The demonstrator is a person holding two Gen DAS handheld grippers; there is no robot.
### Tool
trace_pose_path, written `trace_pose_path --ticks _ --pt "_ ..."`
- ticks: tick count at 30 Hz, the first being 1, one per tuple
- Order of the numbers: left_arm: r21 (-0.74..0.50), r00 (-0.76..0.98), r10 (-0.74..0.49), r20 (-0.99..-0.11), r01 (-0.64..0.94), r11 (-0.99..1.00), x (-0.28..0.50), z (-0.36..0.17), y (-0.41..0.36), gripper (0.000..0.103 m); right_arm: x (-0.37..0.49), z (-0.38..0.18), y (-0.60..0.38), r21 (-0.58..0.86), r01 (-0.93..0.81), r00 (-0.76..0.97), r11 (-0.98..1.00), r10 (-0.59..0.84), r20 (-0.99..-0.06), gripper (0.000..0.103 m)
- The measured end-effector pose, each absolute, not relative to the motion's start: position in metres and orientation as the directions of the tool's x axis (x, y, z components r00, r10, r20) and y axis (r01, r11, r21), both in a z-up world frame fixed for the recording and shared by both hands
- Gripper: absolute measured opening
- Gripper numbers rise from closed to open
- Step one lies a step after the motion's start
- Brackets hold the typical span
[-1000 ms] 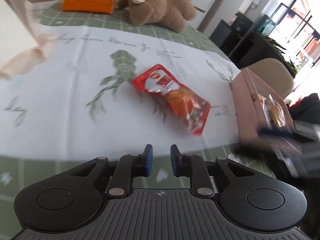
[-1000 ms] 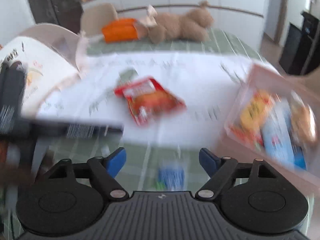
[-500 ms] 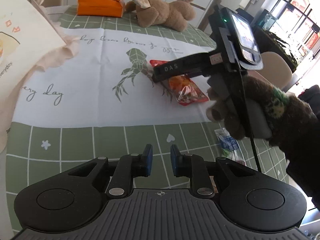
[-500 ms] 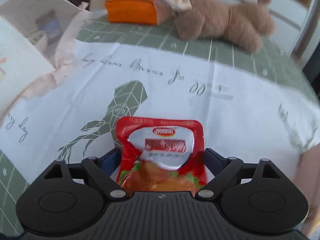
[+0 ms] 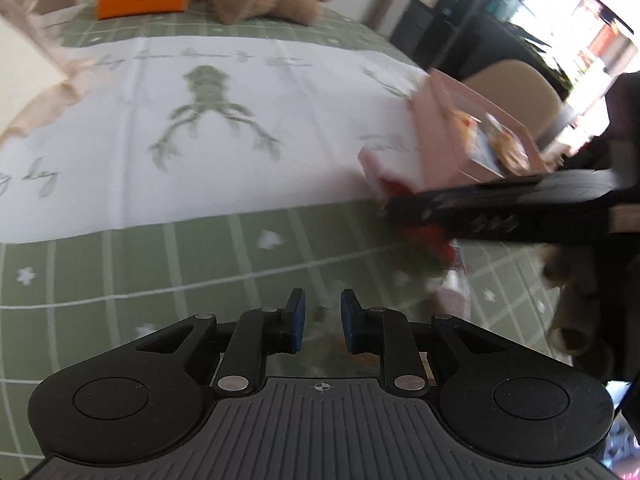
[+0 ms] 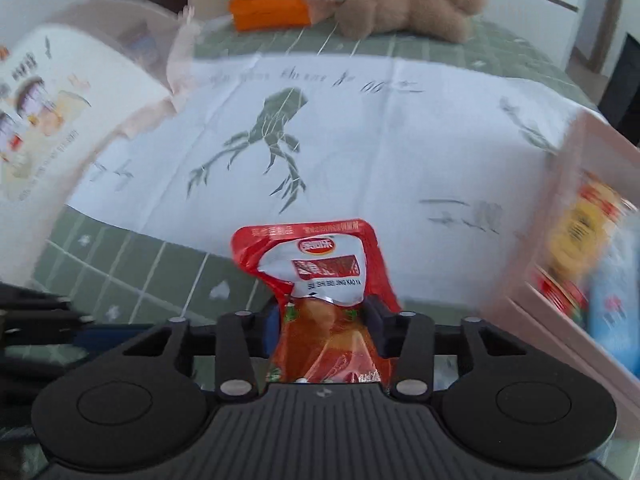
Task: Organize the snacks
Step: 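Lift the red chicken pouch with the right tool and hold it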
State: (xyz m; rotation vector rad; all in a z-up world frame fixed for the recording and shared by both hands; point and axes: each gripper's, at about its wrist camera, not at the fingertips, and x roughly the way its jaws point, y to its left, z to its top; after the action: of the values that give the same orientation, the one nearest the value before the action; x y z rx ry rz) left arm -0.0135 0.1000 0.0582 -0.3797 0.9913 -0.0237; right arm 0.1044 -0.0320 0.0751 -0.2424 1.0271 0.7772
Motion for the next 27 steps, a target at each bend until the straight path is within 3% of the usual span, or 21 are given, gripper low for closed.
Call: trace_pose_path --ticks 6,15,17,20,25,27 --pt "-0.361 0.532 -0.321 -0.784 0.030 0.932 -0.009 0.076 0.047 0.024 0.096 0.096 -0.106 0.127 -0.582 0.391 0.803 0.414 -0.822 0.018" --pt "-0.415 0.384 -0.451 -0.806 0.178 0.892 -0.013 0.065 -0.010 0.024 0.068 0.073 -0.198 0.214 -0.435 0.368 0.875 0.390 -0.844 0.018" --pt "-0.402 0.367 -0.439 -0.820 0.175 0.899 -0.014 0.058 -0.012 0.024 0.057 0.068 -0.207 0.235 -0.424 0.358 0.874 0.401 -0.843 0.022" --pt "-0.415 0.373 -0.436 -0.819 0.140 0.899 -0.015 0.052 0.000 0.024 0.042 0.064 -0.210 0.140 -0.417 0.423 0.898 0.328 -0.845 0.036" --pt "-0.381 0.432 -0.325 -0.841 -0.048 0.923 -0.006 0.043 0.033 0.022 0.029 0.044 -0.195 0.176 -0.425 0.374 0.888 0.349 -0.859 0.037" --pt "-0.374 0.477 -0.281 -0.833 -0.112 0.921 0.001 0.044 0.047 0.023 0.021 0.042 -0.182 0.163 -0.446 0.384 0.880 0.352 -0.853 0.042"
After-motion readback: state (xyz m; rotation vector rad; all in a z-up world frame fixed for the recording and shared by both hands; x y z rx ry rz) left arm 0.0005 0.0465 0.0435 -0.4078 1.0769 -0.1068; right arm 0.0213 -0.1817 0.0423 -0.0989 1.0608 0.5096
